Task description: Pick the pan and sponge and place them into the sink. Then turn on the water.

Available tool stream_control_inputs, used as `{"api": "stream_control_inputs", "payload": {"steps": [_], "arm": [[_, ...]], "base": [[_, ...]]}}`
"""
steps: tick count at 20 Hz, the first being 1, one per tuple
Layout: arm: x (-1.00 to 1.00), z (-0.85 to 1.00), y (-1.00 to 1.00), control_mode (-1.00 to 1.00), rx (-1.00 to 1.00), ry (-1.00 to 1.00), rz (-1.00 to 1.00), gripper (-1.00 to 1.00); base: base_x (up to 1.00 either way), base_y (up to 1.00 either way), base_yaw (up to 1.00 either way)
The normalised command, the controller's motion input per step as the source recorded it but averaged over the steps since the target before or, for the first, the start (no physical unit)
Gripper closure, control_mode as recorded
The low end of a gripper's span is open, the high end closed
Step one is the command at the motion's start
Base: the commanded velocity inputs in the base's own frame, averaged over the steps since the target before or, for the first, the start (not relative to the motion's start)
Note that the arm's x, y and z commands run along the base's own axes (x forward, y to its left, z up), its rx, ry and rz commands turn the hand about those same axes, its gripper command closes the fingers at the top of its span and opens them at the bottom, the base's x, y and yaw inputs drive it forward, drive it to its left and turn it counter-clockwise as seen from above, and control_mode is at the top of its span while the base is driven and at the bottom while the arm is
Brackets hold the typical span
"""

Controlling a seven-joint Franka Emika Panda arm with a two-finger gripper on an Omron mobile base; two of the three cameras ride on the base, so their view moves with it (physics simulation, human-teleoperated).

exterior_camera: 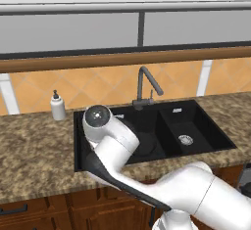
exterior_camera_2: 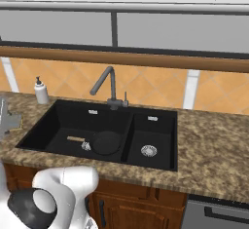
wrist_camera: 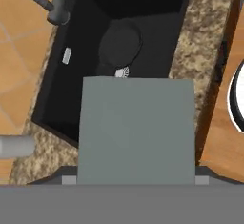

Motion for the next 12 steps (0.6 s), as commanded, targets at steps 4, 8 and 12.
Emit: {"api": "stream_control_inputs", "payload": {"steps": [4, 8, 12], "arm": [[0.03, 0.43, -0.99, -1.00, 0.26, 0.00, -0.37, 1.00], [0.36, 0.21, -0.85, -1.00, 0.06, 0.02, -0.22, 1.00], [0.58, 0.00, -0.37, -1.00, -0.05, 0.12, -0.23, 1.00]], "base": [[0.00, 0.00, 0.00], [0.00, 0.00, 0.00], [0.00, 0.00, 0.00]]}}
